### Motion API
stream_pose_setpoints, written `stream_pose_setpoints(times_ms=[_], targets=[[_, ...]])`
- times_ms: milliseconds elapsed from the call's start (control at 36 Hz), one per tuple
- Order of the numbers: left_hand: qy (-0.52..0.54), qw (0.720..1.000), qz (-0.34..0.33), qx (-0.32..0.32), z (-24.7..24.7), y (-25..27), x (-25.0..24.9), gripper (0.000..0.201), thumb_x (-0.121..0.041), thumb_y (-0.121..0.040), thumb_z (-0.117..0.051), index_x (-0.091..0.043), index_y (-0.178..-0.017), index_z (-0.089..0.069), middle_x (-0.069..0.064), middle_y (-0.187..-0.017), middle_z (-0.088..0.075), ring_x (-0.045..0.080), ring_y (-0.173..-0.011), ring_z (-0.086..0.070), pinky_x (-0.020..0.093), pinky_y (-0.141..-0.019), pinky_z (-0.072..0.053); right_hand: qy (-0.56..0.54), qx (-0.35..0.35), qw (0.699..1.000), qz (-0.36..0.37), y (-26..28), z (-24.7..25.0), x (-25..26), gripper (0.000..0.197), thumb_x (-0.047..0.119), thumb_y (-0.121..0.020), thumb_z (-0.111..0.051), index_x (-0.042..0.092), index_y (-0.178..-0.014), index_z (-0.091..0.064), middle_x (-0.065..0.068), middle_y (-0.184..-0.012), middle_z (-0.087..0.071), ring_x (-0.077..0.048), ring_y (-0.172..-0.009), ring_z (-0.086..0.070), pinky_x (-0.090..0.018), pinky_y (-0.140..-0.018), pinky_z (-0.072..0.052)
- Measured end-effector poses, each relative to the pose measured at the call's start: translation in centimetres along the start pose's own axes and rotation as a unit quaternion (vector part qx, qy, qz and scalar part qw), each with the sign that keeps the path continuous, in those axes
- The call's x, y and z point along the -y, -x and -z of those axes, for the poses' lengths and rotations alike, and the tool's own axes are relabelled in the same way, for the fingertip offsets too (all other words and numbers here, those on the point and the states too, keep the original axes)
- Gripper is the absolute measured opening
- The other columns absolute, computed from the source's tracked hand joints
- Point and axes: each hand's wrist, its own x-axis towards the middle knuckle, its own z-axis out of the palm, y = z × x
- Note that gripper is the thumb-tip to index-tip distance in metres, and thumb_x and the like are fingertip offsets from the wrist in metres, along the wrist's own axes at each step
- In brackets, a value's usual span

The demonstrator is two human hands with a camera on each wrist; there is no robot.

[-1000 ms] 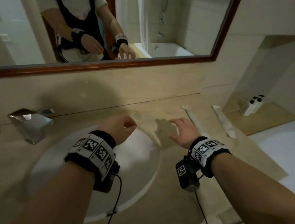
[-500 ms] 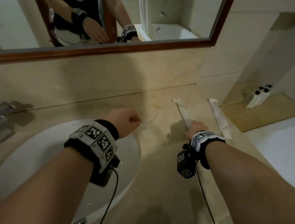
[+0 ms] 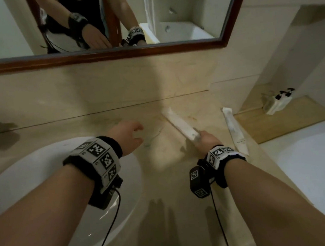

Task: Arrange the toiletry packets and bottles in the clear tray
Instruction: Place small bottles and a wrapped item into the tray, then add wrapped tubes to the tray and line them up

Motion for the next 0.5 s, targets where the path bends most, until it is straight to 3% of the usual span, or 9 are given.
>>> stream_pose_setpoints(times_ms=[83,222,278,333,417,500], targets=[[-0.024,0.999,-0.007,-0.028,0.0,-0.8,-0.1,0.061,-0.034,-0.088,-0.058,-0.026,-0.142,-0.032,0.003,-0.150,-0.031,0.025,-0.133,-0.038,0.036,-0.109,-0.034,0.031,0.019,0.996,0.079,1.3,0.7,1.2,0.052,0.020,-0.096,-0.045,0.014,-0.145,-0.031,-0.015,-0.131,-0.055,-0.030,-0.115,-0.055,-0.031,-0.089,-0.043],[-0.096,0.993,-0.050,-0.056,0.6,-1.5,-0.2,0.077,-0.045,-0.085,-0.059,-0.034,-0.147,-0.016,-0.001,-0.157,-0.012,0.025,-0.144,-0.016,0.040,-0.118,-0.019,0.065,0.028,0.984,0.166,2.9,1.1,2.9,0.039,0.020,-0.092,-0.049,0.016,-0.131,-0.046,-0.010,-0.104,-0.061,-0.019,-0.083,-0.052,-0.025,-0.072,-0.037],[-0.135,0.988,-0.061,-0.052,1.1,-1.7,0.2,0.075,-0.048,-0.085,-0.057,-0.036,-0.147,-0.017,-0.003,-0.156,-0.018,0.022,-0.145,-0.016,0.042,-0.119,-0.013,0.066,0.027,0.979,0.191,3.3,1.1,3.7,0.027,0.020,-0.091,-0.050,0.015,-0.118,-0.052,-0.005,-0.090,-0.057,-0.021,-0.080,-0.054,-0.027,-0.068,-0.039],[-0.190,0.979,-0.062,-0.032,1.7,-1.6,0.9,0.062,-0.049,-0.088,-0.051,-0.036,-0.144,-0.027,-0.005,-0.151,-0.033,0.020,-0.141,-0.027,0.043,-0.119,-0.010,0.056,0.028,0.975,0.211,3.7,1.1,4.5,0.019,0.019,-0.091,-0.050,0.018,-0.109,-0.054,-0.001,-0.082,-0.055,-0.022,-0.077,-0.055,-0.027,-0.066,-0.041],[-0.208,0.977,-0.039,0.003,2.7,-0.9,2.3,0.039,-0.041,-0.093,-0.045,-0.032,-0.131,-0.048,-0.003,-0.132,-0.056,0.020,-0.123,-0.050,0.035,-0.109,-0.031,0.053,0.032,0.970,0.235,4.5,1.3,5.7,0.007,0.017,-0.092,-0.049,0.024,-0.096,-0.049,0.007,-0.071,-0.049,-0.014,-0.065,-0.050,-0.026,-0.056,-0.039],[-0.163,0.986,-0.021,0.020,3.5,0.1,4.6,0.032,-0.034,-0.093,-0.049,-0.021,-0.119,-0.061,0.003,-0.117,-0.064,0.023,-0.107,-0.058,0.029,-0.089,-0.046,0.075,0.040,0.962,0.258,5.1,1.0,7.1,0.020,0.020,-0.094,-0.048,0.019,-0.112,-0.055,0.004,-0.079,-0.053,-0.017,-0.073,-0.052,-0.026,-0.061,-0.039]])
